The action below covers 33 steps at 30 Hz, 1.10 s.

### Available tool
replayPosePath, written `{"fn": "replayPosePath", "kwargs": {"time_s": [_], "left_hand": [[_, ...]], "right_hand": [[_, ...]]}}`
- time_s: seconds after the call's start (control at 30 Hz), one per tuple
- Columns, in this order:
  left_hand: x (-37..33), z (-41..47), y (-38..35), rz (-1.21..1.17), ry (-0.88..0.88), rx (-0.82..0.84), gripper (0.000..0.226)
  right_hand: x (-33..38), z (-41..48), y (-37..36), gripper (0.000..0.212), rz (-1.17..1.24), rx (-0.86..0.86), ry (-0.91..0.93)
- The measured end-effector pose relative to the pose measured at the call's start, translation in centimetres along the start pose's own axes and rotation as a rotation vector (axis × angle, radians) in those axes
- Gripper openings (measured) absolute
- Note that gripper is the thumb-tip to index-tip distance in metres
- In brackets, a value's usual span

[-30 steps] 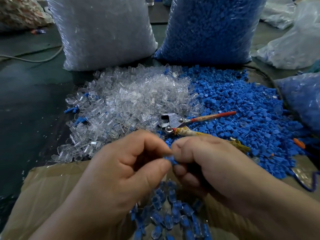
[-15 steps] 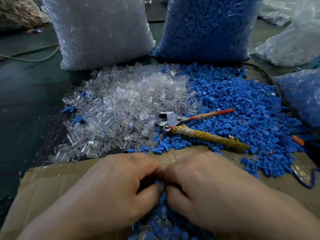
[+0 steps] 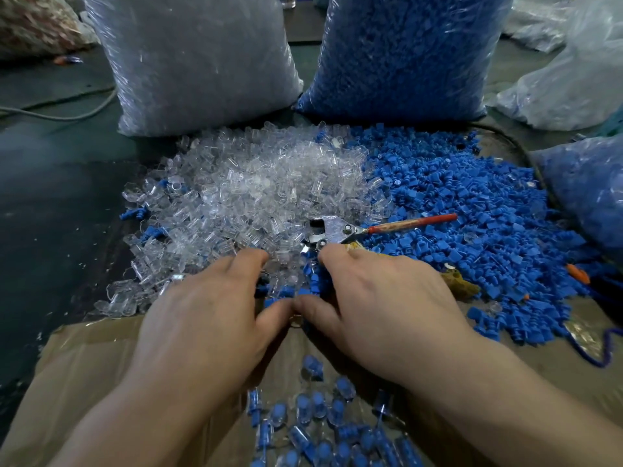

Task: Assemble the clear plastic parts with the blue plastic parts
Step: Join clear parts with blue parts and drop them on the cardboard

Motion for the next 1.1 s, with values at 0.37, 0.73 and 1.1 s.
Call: {"fn": "replayPosePath", "kwargs": {"time_s": [0.37, 0.73, 1.1], "left_hand": [[0.5, -0.3, -0.3, -0.233, 0.024, 0.012, 0.037], [-0.2, -0.1, -0.4, -0.251, -0.007, -0.019, 0.045], [-0.9, 0.0, -0.2, -0.344, -0.047, -0.081, 0.023]], "right_hand": [[-0.1, -1.3, 0.8, 0.03, 0.164, 0.134, 0.095], [-0.6, -0.5, 0.5, 0.033, 0.114, 0.095, 0.014], [0.3, 0.1, -0.3, 0.041, 0.082, 0.007, 0.032]]}}
Point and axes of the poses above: each hand's wrist, its own z-axis towards the middle knuckle, its own y-axis out of the back of the hand, x = y × z, the point moved 4 cm from there along z, towards the middle knuckle, and after that the axes turned 13 degrees about -x, right-handed, at the moved point
